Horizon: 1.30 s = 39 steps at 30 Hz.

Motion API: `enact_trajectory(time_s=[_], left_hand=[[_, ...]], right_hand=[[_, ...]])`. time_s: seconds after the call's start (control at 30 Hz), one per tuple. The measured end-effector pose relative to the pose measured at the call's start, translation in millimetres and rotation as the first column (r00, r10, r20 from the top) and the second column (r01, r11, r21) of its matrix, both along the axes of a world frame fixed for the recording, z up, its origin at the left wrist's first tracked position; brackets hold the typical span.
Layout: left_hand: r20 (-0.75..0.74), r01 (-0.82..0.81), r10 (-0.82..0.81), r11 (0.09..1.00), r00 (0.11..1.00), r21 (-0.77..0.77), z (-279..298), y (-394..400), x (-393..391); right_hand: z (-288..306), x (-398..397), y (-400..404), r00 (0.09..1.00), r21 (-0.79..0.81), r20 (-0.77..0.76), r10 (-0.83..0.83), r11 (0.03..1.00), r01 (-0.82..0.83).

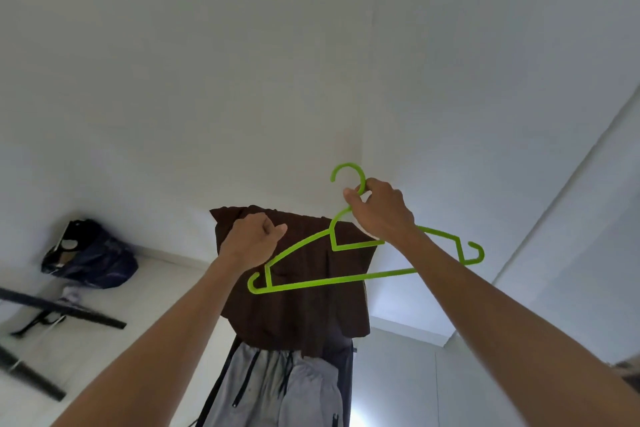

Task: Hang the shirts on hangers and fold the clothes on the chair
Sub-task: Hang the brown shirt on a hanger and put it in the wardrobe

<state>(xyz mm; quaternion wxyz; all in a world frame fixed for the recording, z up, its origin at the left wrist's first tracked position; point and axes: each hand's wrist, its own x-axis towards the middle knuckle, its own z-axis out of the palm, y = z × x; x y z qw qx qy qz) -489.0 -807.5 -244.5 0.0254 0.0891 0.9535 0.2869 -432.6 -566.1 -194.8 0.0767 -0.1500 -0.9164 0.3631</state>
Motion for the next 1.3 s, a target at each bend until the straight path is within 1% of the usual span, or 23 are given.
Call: enact_trajectory(time_s=[0.13,0.23,0.37,0.47,0.53,0.63,0.7,0.73,0.77,0.8,0.83,0.87,0.9,0.93,1.0,1.07,1.13,1.2,1.3], left_hand=[[0.009,-0.046,0.048,0.986,0.999,-0.158,-23.8,12.9,-71.4],[0.039,-0.089,0.107,0.945,0.993,-0.315,-41.0,27.5,-122.2],[0.172,-0.063,0.171,0.862,0.970,-0.504,-65.9,31.0,-172.4],[0.290,-0.061,0.281,0.806,0.915,-0.589,-81.2,33.0,-201.1],[0.339,-0.050,0.326,0.781,0.882,-0.623,-84.8,36.4,-216.4],[0.400,-0.033,0.332,0.803,0.855,-0.595,-91.7,44.3,-235.1],[0.390,-0.048,0.295,0.845,0.872,-0.532,-96.5,47.5,-239.3],[0.374,-0.081,0.281,0.880,0.884,-0.468,-95.0,48.0,-239.2],[0.372,-0.125,0.267,0.923,0.889,-0.365,-91.3,46.8,-238.6],[0.383,-0.176,0.254,0.957,0.888,-0.229,-81.4,45.2,-235.6],[0.413,-0.234,0.241,0.970,0.878,-0.069,-70.9,42.3,-232.2],[0.456,-0.298,0.218,0.948,0.863,0.109,-57.7,37.4,-225.9],[0.506,-0.356,0.179,0.892,0.844,0.278,-44.0,31.6,-218.1],[0.553,-0.408,0.130,0.813,0.823,0.416,-30.7,27.4,-208.4],[0.580,-0.462,0.048,0.659,0.813,0.594,-4.2,17.9,-184.6],[0.543,-0.455,0.010,0.557,0.840,0.695,24.2,9.5,-161.5],[0.472,-0.392,-0.052,0.481,0.880,0.784,56.5,0.1,-138.4],[0.403,-0.304,-0.143,0.448,0.904,0.841,89.7,-11.7,-110.9],[0.347,-0.197,-0.302,0.432,0.888,0.880,132.0,-31.6,-66.5]], right_hand=[[-28.9,-68.3,13.7,0.994,0.049,0.094,0.062,0.997,-0.067],[-60.3,-123.6,18.9,0.976,0.050,0.180,0.118,0.990,-0.129],[-102.4,-169.2,11.9,0.944,0.037,0.271,0.187,0.978,-0.204],[-130.2,-191.7,6.8,0.921,0.038,0.331,0.206,0.972,-0.231],[-142.8,-201.6,4.6,0.907,0.039,0.362,0.213,0.969,-0.243],[-151.5,-212.4,3.5,0.895,0.034,0.388,0.220,0.967,-0.253],[-151.6,-214.4,4.6,0.893,0.033,0.392,0.221,0.967,-0.254],[-148.3,-214.1,4.9,0.893,0.034,0.389,0.224,0.966,-0.257],[-144.4,-213.6,5.2,0.897,0.034,0.380,0.225,0.966,-0.257],[-139.2,-213.2,5.2,0.903,0.034,0.369,0.220,0.968,-0.250],[-132.4,-212.6,4.9,0.909,0.029,0.358,0.213,0.971,-0.239],[-122.2,-210.7,3.0,0.916,0.016,0.344,0.206,0.974,-0.225],[-110.6,-208.6,-0.1,0.923,-0.006,0.328,0.201,0.977,-0.211],[-100.9,-207.8,-2.5,0.925,-0.039,0.321,0.204,0.979,-0.202],[-77.5,-201.6,-10.6,0.930,-0.104,0.288,0.229,0.973,-0.207],[-51.7,-188.4,-23.7,0.921,-0.169,0.252,0.298,0.950,-0.261],[-29.2,-169.7,-40.7,0.901,-0.231,0.217,0.376,0.916,-0.327],[-7.9,-142.7,-62.8,0.901,-0.279,0.179,0.396,0.898,-0.340],[18.2,-98.4,-96.3,0.935,-0.320,0.072,0.347,0.896,-0.308]])
